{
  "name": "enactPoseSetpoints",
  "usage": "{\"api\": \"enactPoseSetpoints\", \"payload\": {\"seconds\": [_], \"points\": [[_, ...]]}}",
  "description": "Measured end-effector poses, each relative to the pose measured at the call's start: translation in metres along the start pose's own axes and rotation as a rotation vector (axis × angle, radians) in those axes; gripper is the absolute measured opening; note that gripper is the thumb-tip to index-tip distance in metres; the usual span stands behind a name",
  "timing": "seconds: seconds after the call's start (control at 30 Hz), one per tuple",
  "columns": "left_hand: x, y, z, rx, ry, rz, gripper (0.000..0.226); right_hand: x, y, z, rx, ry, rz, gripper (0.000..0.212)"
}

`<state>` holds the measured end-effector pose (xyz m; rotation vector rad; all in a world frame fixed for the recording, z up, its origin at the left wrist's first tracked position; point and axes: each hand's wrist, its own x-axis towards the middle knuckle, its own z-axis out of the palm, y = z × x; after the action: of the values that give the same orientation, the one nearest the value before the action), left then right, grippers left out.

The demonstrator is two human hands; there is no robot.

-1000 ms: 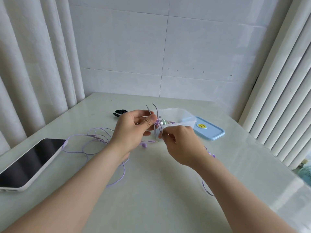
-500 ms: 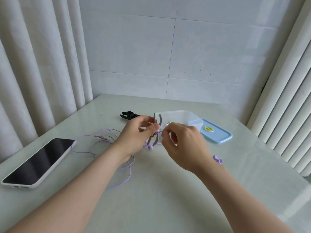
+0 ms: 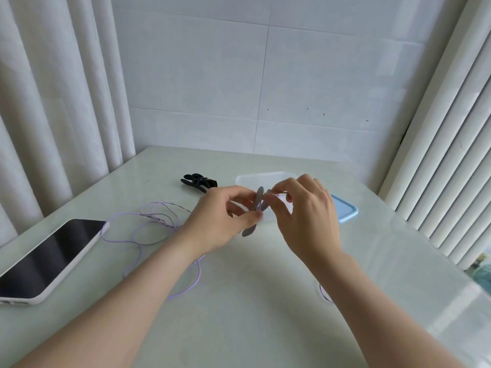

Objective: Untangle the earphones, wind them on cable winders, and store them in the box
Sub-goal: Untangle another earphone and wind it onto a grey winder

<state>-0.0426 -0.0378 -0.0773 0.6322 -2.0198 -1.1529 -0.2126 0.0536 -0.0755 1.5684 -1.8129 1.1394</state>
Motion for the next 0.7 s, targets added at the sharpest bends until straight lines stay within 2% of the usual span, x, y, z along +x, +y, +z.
{"api": "enactPoseSetpoints", "payload": {"seconds": [0.13,0.27,0.37,0.43,0.57,0.7], "points": [[-0.003,0.002,0.005,0.075,-0.015,0.03,0.018,0.0,0.004,0.003,0.02,0.001,-0.015,0.008],[-0.005,0.002,0.011,0.091,0.0,0.034,0.022,0.002,0.011,0.003,0.047,0.028,-0.021,0.013],[-0.005,0.006,0.01,-0.034,-0.076,0.019,0.022,0.004,0.018,-0.002,0.042,0.023,0.015,0.01],[-0.005,0.01,0.008,-0.146,-0.099,-0.01,0.019,0.006,0.024,-0.007,0.047,0.044,0.102,0.022],[-0.001,0.012,0.002,-0.362,0.016,-0.108,0.019,0.009,0.033,-0.013,0.107,-0.012,0.237,0.033],[0.002,0.009,0.003,-0.563,0.127,-0.151,0.021,0.005,0.033,-0.008,0.079,-0.14,0.21,0.041]]}}
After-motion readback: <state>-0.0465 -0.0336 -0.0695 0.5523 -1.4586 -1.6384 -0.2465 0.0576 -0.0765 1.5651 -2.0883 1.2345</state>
